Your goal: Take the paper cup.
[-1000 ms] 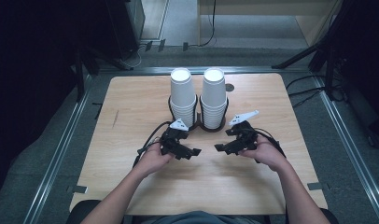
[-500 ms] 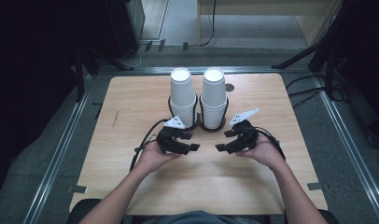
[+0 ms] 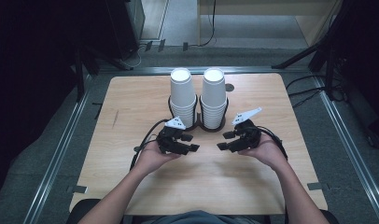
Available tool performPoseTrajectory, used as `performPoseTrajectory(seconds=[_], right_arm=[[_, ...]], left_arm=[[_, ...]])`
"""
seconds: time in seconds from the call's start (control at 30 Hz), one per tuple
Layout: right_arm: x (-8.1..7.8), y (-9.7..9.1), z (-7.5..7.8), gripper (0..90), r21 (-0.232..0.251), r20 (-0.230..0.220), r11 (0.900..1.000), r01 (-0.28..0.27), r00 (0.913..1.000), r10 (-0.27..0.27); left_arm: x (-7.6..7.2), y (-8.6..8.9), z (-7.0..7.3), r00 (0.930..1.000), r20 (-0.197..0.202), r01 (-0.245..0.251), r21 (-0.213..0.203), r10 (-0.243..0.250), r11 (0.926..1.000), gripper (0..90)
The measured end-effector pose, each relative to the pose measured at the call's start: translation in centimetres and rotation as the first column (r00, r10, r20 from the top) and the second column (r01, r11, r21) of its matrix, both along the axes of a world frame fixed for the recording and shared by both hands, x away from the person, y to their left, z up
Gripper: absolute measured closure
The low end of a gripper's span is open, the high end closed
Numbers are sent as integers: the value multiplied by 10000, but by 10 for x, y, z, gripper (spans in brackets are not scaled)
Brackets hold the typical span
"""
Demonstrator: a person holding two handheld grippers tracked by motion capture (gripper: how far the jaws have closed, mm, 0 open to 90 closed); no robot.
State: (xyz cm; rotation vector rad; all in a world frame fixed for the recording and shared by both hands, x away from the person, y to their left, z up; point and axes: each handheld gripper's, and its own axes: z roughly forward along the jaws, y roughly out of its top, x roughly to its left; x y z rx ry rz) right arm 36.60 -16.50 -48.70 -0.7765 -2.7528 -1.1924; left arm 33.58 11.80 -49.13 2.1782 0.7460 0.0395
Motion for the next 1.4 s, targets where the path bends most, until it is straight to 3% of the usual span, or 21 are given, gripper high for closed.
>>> performPoseTrajectory(seconds=[0.2, 0.4, 0.53, 0.63, 0.83, 0.97, 1.2, 1.4], right_arm=[[1, -1, 1, 415, -12, -92, 10000, 15, 10000, -15], [2, -4, 5, 405, -66, -100, 9999, 76, 9999, -76], [3, -11, 14, 400, 234, 36, 9993, 287, 9996, -288], [5, -15, 21, 412, 366, 85, 9985, 408, 9991, -411], [10, -23, 40, 442, 505, 145, 9978, 440, 9989, -448], [15, -27, 51, 439, 447, 438, 9982, 396, 9982, -415], [25, -28, 69, 392, 137, 494, 9991, 396, 9980, -402], [35, -23, 78, 366, 19, 584, 9995, 320, 9978, -320]], left_arm=[[1, 0, 0, 9999, -166, -30, -39, 29, 10000, 538], [4, -1, 1, 9989, -388, -249, 3, 249, 9997, 531], [7, -1, 5, 9989, -365, -287, -69, 284, 9996, 593], [8, -5, 9, 9994, -354, -31, -174, 25, 9998, 646], [14, -15, 17, 9994, -268, 223, 11, -223, 9997, 722], [22, -19, 23, 9994, -333, 119, -25, -120, 9999, 791], [34, -27, 36, 9993, -272, -248, -237, 242, 9994, 860], [44, -33, 44, 9995, -145, -279, 71, 280, 9996, 891]])
